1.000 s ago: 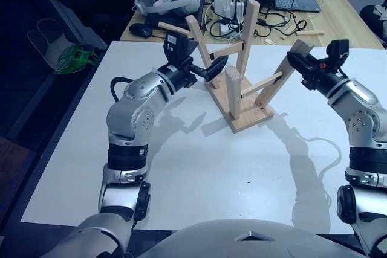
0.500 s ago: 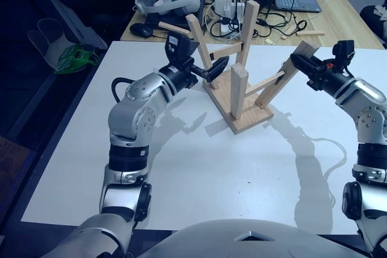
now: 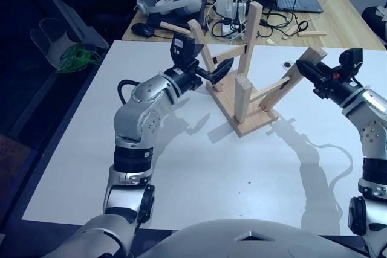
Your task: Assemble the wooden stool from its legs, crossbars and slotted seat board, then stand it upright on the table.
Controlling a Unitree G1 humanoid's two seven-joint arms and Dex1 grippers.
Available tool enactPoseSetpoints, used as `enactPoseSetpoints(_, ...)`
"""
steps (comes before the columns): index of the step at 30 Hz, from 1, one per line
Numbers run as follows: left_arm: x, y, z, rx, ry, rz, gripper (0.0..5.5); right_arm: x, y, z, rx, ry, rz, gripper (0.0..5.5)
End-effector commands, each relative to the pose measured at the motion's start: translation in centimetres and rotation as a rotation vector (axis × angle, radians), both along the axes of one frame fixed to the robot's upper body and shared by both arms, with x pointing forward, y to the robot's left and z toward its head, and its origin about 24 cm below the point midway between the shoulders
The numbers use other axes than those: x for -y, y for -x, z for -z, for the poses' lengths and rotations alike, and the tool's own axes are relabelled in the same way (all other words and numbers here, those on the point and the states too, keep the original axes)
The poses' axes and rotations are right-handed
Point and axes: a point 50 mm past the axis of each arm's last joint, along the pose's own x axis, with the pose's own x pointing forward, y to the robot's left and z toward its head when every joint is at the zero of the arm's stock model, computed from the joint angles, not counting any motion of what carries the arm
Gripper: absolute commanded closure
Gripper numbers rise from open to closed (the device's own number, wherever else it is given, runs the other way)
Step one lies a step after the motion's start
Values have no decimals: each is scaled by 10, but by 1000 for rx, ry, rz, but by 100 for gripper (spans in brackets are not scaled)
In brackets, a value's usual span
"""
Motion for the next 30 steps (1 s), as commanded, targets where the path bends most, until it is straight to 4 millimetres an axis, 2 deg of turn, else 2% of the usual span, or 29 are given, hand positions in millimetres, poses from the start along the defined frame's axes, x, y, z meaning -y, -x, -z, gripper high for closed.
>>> enactPoseSetpoints(1, 1, 0, 0, 7, -8, -8, 14, 6, 1, 27, -111, 75, 83, 450)
enactPoseSetpoints(10, 1, 1, 2, -4, -6, -4, 14, 6, -7, 20, -41, 55, 116, 450)
enactPoseSetpoints(11, 1, 2, 2, -5, -5, -4, 14, 6, -8, 18, -35, 52, 121, 409)
enactPoseSetpoints(13, 1, 1, 3, -7, -5, -4, 14, 2, -8, 17, -36, 64, 111, 376)
enactPoseSetpoints(20, 3, 1, 3, -9, -2, -6, 14, -5, -5, 44, -185, 185, 107, 271)
enactPoseSetpoints(30, 3, 1, 4, -7, 2, -15, 14, -4, -4, 61, -304, 327, 98, 115)
